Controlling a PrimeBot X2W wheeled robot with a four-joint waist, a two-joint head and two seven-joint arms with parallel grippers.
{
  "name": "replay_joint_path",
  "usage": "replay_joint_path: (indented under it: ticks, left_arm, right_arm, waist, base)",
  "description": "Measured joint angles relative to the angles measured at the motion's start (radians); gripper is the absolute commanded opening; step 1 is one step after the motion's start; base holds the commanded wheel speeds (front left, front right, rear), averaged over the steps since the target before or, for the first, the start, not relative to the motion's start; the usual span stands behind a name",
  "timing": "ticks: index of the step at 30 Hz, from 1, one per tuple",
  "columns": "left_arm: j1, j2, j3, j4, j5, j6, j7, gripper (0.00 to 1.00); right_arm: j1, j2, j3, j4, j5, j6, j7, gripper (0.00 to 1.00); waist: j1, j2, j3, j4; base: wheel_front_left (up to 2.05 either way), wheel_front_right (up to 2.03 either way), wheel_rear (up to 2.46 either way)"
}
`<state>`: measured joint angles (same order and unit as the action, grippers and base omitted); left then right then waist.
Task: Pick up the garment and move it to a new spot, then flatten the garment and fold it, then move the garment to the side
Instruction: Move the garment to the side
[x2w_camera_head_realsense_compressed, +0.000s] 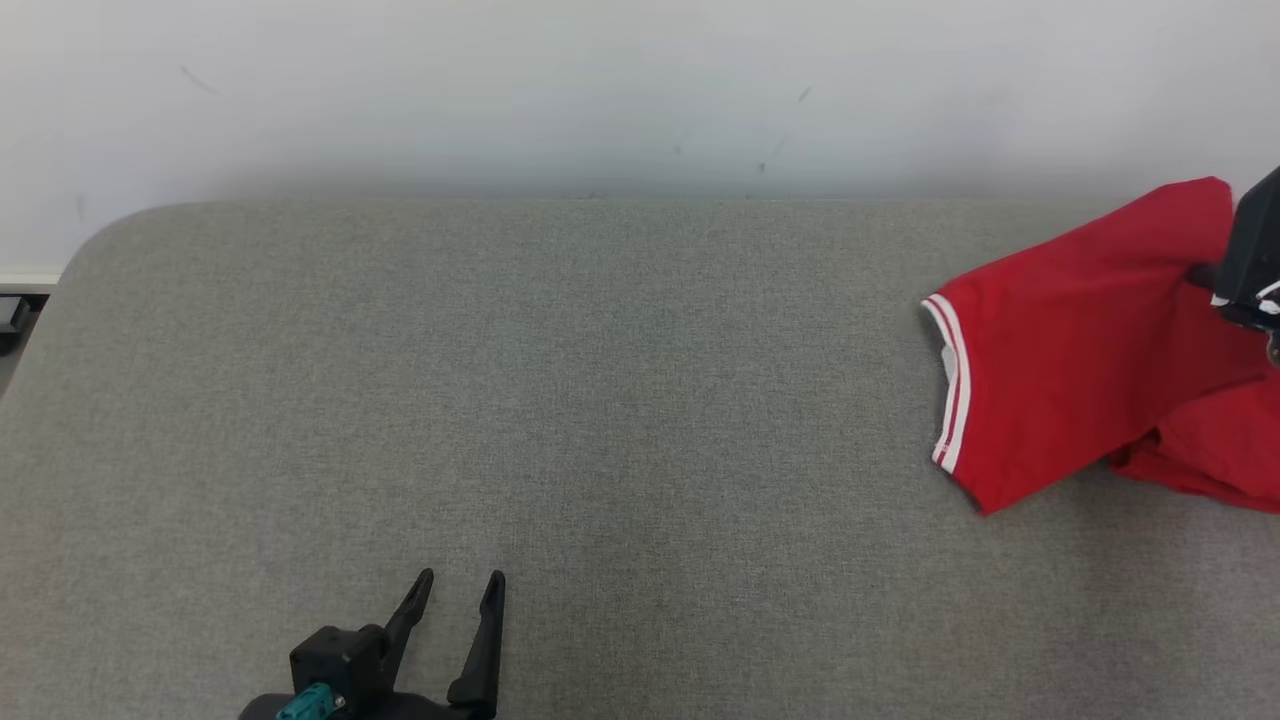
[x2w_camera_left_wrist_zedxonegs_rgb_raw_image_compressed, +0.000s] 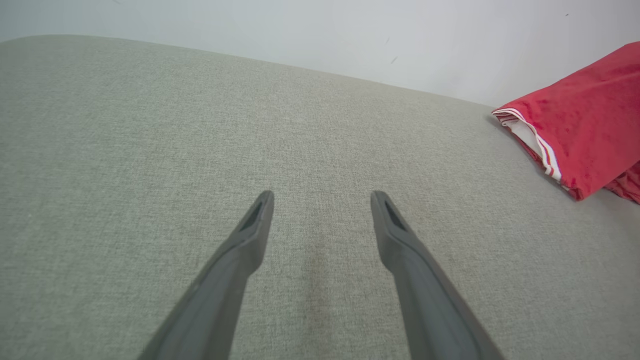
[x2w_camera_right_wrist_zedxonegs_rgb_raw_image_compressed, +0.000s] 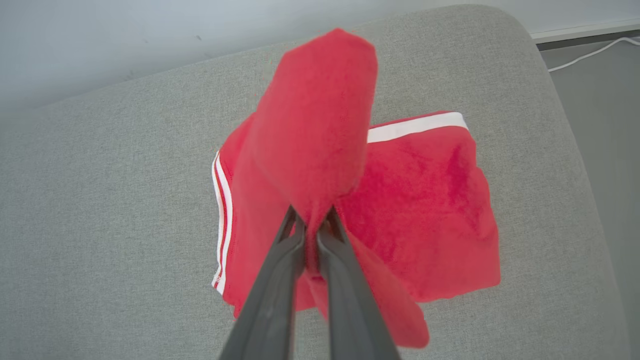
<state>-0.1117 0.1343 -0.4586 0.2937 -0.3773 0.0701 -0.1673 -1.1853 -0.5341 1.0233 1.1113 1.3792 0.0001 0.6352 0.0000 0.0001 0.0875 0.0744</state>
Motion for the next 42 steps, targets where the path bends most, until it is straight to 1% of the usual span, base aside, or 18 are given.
replay_joint_path:
  ticks: [5,12,23,31,32,33,34,35,42]
  left_arm:
    - [0.000,0.001,-0.001,0.001,0.000,0.000,0.000,1.00]
    - [0.000,0.002,-0.005,-0.007,0.003,0.000,0.001,1.00]
    - [-0.023,0.002,-0.012,-0.022,0.009,-0.002,0.010,1.00]
    - [-0.043,0.007,-0.013,-0.032,0.028,-0.002,0.012,1.00]
    - [-0.044,0.007,-0.013,-0.032,0.028,-0.002,0.013,1.00]
    - [-0.045,0.007,-0.013,-0.032,0.028,-0.002,0.013,1.00]
    - [-0.047,0.008,-0.012,-0.031,0.028,-0.002,0.013,1.00]
    - [-0.052,0.009,-0.012,-0.030,0.028,-0.002,0.013,1.00]
    - [-0.064,0.006,-0.010,-0.013,0.028,-0.002,0.013,1.00]
  right_arm:
    - [-0.017,-0.017,0.009,0.011,-0.016,0.000,-0.001,0.00]
    - [-0.035,-0.065,0.032,0.024,-0.054,-0.002,-0.008,0.00]
    - [-0.036,-0.144,0.129,0.059,-0.183,-0.015,-0.056,0.00]
    - [-0.036,-0.151,0.152,0.080,-0.214,-0.040,-0.083,0.00]
    - [-0.036,-0.151,0.153,0.082,-0.215,-0.047,-0.091,0.38]
    - [-0.036,-0.151,0.159,0.082,-0.224,-0.049,-0.096,0.89]
    - [-0.036,-0.150,0.166,0.084,-0.234,-0.050,-0.099,0.89]
    - [-0.036,-0.148,0.170,0.087,-0.238,-0.054,-0.099,1.00]
    - [-0.037,-0.129,0.177,0.105,-0.254,-0.063,-0.099,1.00]
  waist:
    - [0.0000,0.0000,0.000,-0.007]
    - [0.0000,0.0000,0.019,-0.012]
    - [0.0000,0.0000,0.064,0.003]
    - [0.0001,0.0000,0.106,0.019]
    - [0.0001,0.0000,0.111,0.021]
    - [0.0001,0.0000,0.115,0.023]
    - [0.0001,0.0000,0.119,0.025]
    - [0.0001,0.0000,0.122,0.027]
    - [0.0001,0.0000,0.116,0.032]
  base:
    - [0.00,0.00,0.00]
    - [0.00,0.00,0.00]
    - [0.00,0.00,0.00]
    - [0.00,0.00,0.00]
    - [0.00,0.00,0.00]
    - [0.00,0.00,0.00]
    - [0.00,0.00,0.00]
    - [0.00,0.00,0.00]
    - [0.00,0.00,0.00]
